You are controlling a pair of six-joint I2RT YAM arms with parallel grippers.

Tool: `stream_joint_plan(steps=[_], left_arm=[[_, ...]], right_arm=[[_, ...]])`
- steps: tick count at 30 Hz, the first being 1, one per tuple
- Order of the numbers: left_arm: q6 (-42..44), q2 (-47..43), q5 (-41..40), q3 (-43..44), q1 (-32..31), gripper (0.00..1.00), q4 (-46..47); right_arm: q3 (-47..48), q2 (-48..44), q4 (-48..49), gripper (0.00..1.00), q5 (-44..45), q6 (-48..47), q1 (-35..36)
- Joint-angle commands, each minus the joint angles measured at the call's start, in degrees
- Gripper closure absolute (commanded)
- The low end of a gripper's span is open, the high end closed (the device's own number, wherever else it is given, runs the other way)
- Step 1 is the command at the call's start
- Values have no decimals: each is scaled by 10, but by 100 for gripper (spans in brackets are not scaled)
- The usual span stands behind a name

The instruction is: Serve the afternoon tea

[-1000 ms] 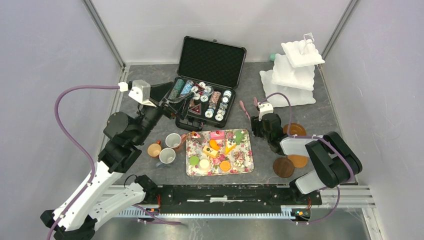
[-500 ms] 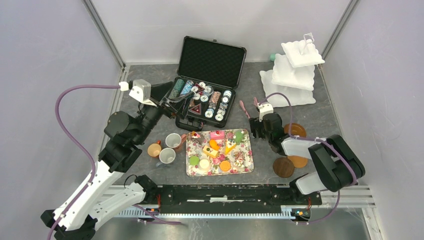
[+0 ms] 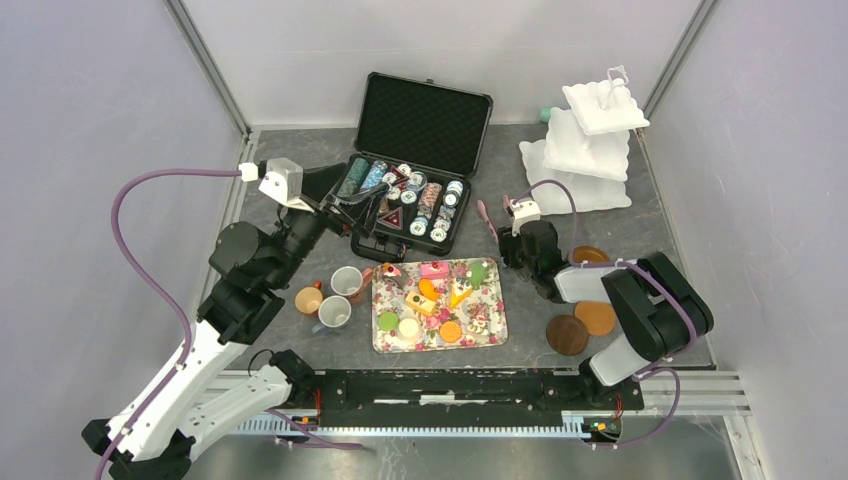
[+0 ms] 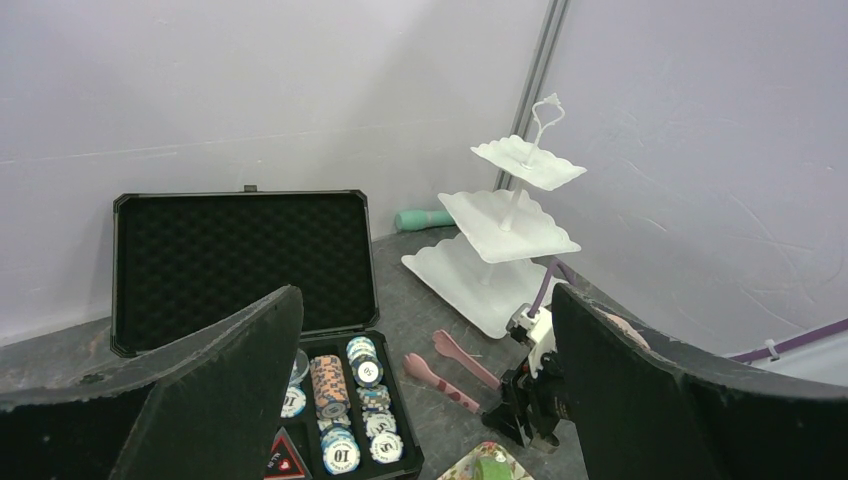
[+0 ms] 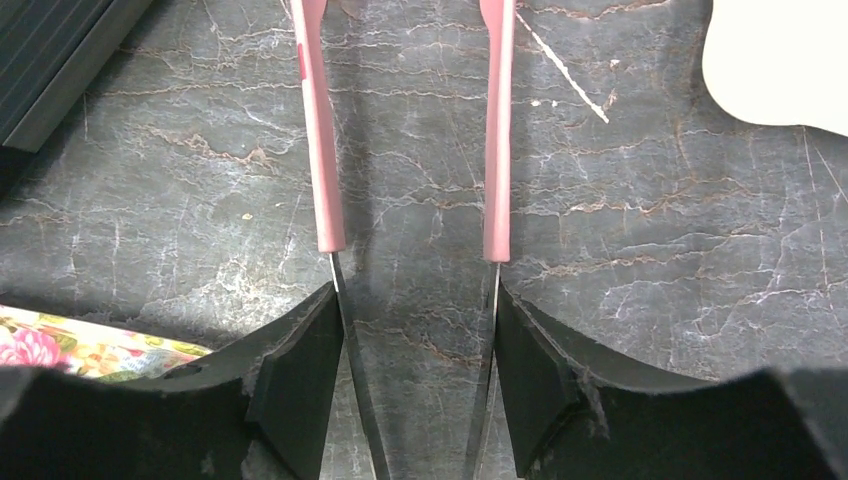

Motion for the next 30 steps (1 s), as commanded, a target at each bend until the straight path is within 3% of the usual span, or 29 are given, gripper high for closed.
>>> stream_joint_plan(steps=[1,8,19,25,30], left_arm=[[-16,-4,12,1,2,0,26],[-15,-3,10,0,2,0,27],[-15,-2,12,1,2,0,26],[-16,4,16,2,2,0,25],[-19,11,20,2,2,0,25]], right_arm=[[3,-26,-25,41,4,-5,-3],[38,-115,-138,48,0,2,-3],[123,-300,-503,53,-143,-19,-3],[122,-377,-616,54,-266,18,-3],[127,-400,-676,55,-280,49,-1]])
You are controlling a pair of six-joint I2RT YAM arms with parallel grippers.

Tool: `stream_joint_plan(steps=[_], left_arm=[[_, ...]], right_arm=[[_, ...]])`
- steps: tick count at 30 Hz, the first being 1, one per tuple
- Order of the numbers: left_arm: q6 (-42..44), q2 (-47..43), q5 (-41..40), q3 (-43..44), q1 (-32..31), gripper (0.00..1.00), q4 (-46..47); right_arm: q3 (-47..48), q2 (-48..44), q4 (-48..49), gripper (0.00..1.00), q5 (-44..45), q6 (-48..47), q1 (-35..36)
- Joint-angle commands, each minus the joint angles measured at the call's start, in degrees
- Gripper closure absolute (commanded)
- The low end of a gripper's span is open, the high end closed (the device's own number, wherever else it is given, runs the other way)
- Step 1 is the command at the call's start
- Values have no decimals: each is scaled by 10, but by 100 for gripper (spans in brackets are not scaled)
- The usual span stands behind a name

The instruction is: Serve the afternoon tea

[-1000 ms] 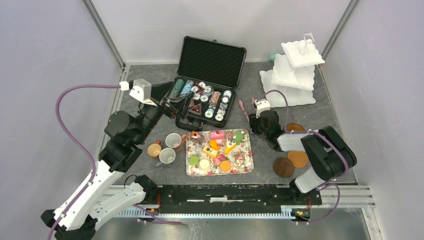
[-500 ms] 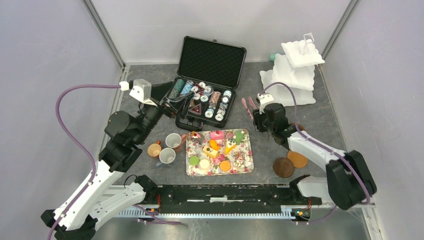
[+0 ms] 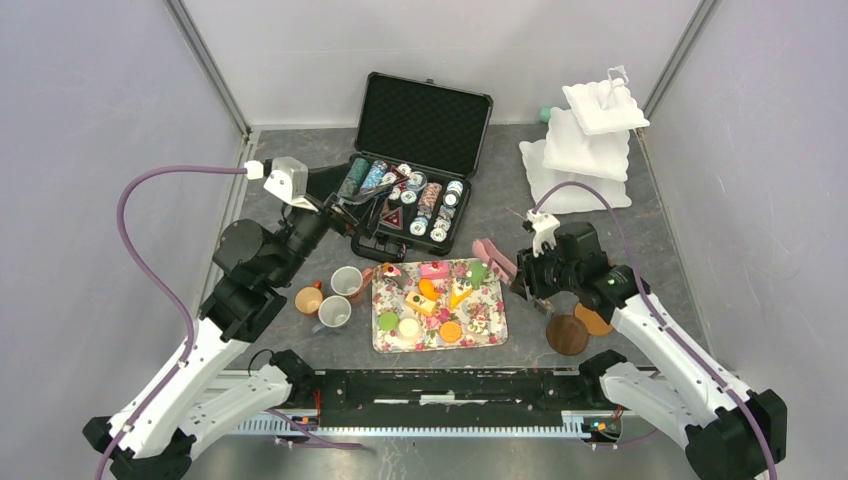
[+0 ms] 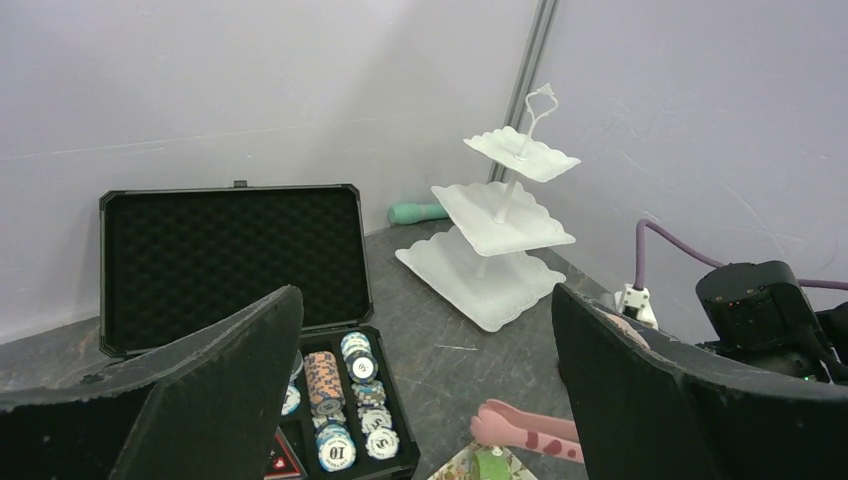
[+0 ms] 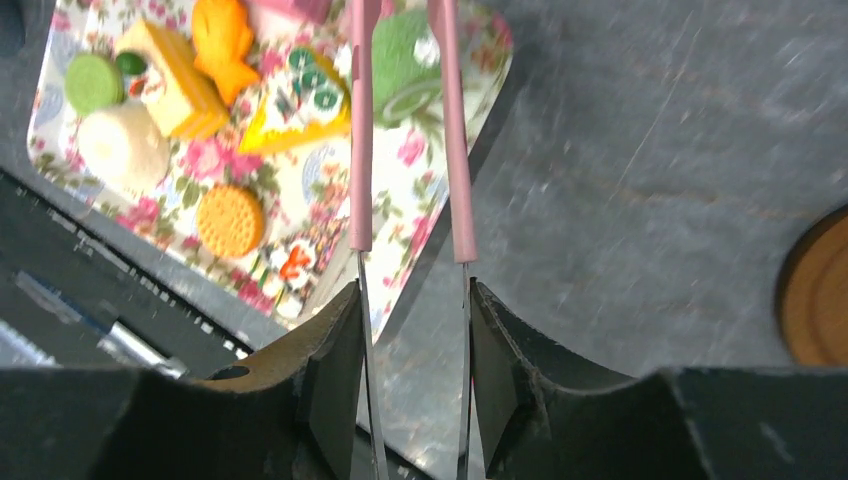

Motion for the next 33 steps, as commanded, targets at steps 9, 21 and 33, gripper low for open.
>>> stream_joint_plan(steps=[9,21,33], left_arm=[[-21,5,10,2,2,0,24],[-25,4,13,2,2,0,25],[-24,9,13,2,2,0,24]], right_arm=[[41,-37,-102,55,-67,98,0],[42,-47,-131,52,-64,118,1],[28,-29,-110,50,-65,130,0]])
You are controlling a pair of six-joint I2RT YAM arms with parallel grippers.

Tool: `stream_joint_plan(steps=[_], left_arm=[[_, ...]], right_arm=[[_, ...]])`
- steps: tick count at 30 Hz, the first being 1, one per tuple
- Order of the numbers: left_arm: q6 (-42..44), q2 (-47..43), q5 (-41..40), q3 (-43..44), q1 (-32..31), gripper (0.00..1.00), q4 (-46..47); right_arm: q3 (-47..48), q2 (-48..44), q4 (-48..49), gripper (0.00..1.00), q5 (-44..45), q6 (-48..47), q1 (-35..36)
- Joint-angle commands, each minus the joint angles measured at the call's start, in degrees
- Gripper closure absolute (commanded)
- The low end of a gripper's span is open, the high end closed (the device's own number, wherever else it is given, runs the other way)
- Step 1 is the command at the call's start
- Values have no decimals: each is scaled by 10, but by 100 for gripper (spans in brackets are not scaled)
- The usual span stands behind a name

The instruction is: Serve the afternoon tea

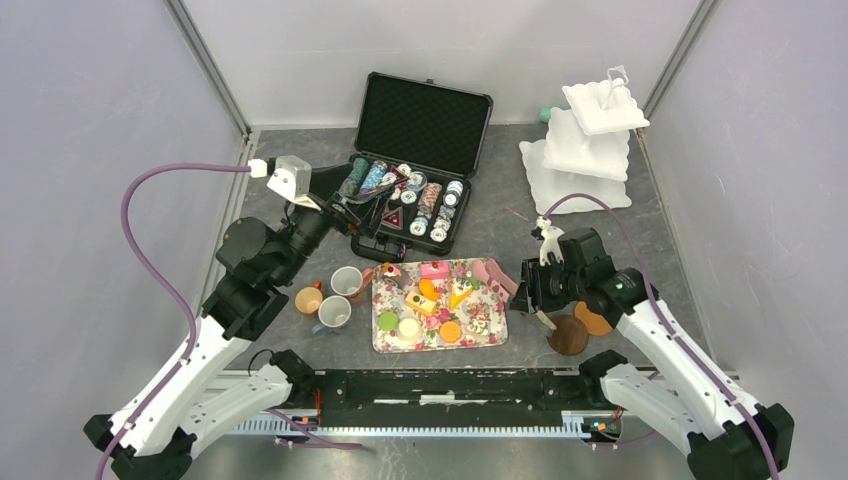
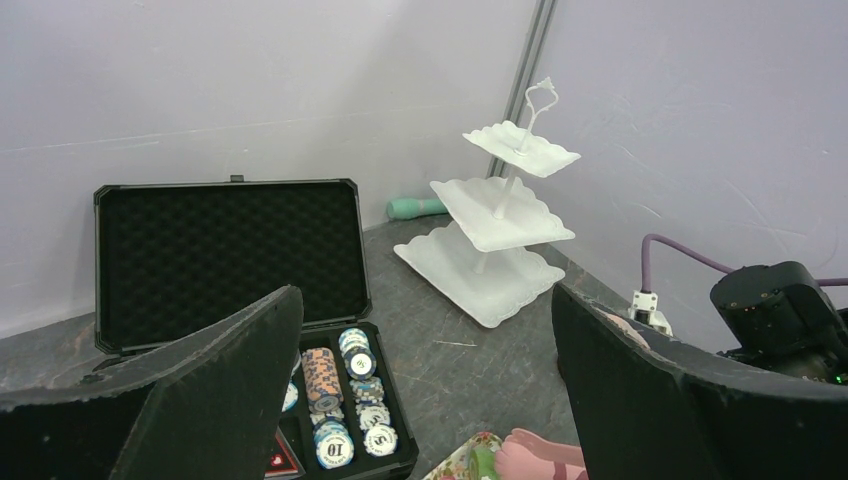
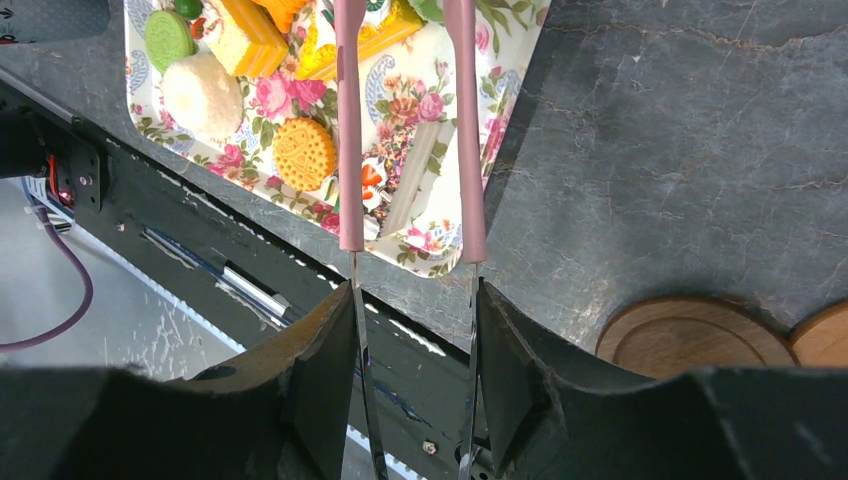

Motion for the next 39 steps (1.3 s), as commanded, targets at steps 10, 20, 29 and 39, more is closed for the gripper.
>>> stream_joint_plan(steps=[10,20,29,39], left_arm=[[-20,0,10,3,2,0,24],[-19,1,8,3,2,0,23],[-19,2,10,3,2,0,23],[-20,3,12,4,2,0,23]], right_arm=[[0,14,14,48,12,4,1],[-11,43,54,46,-8,3,1],[17,91,46,44,9,-35,1],[51,136,38,45,31,-52,20]])
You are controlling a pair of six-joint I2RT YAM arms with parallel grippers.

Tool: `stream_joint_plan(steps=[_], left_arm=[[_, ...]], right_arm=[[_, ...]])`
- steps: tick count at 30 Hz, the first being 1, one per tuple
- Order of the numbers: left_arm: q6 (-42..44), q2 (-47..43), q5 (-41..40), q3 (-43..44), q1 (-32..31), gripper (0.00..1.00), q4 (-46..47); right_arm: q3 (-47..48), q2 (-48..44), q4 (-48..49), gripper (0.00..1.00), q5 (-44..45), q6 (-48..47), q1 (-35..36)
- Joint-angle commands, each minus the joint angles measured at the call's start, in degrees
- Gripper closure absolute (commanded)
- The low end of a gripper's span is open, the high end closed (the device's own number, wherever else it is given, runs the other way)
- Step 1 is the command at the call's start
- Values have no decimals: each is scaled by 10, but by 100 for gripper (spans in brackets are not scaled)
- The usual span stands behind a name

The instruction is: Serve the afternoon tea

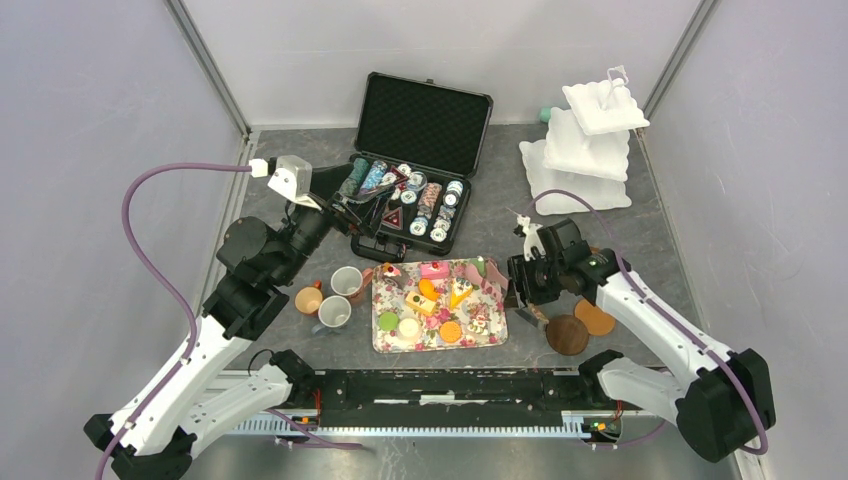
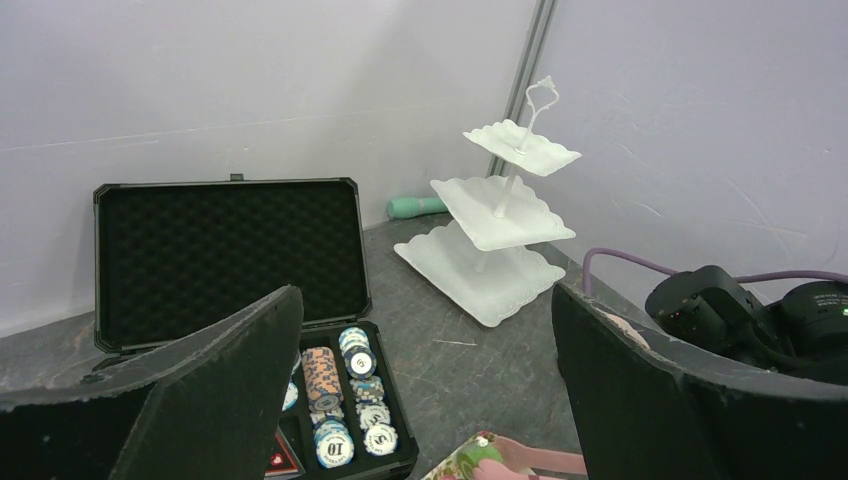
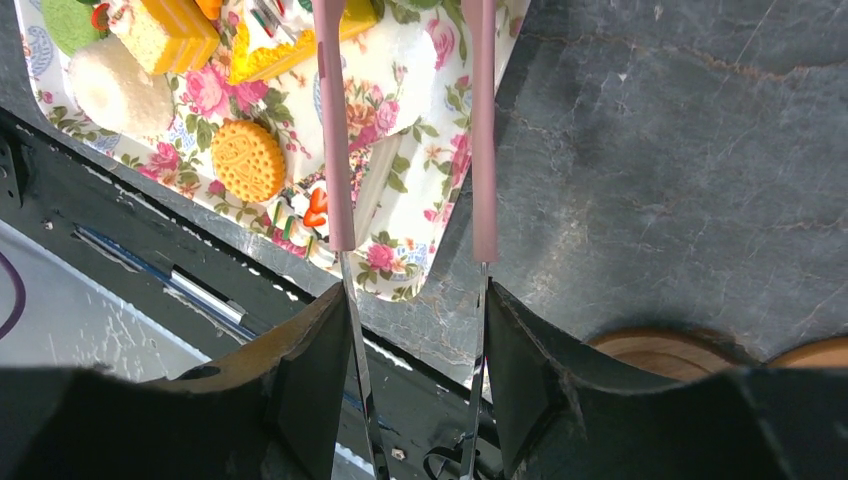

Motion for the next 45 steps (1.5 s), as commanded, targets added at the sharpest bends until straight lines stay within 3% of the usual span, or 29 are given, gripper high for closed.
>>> stream_joint_plan(steps=[1,4,11,16,21,28,36,45], left_arm=[[-20,1,12,4,2,0,23],[-20,0,11,4,2,0,23],[-21,4,13,5,2,0,22],[-22,4,13,5,2,0,22],[-24,7,15,5,2,0,22],[-28,1,20,6,2,0,22],[-34,-6,21,4,2,0,26],[-41,-8,22,4,0,0,30]], right_arm=[[45,18,7,45,21,-18,11],[49,22,4,47,41,-22,15],[37,4,1,67,70,-25,22],[33,-31,8,73,77,-16,21],[29,-67,21,76,89,2,21],[40,-87,35,77,174,2,5],[11,-77,118,79,93,-66,-220],[-17,-24,225,80,33,-83,-392]])
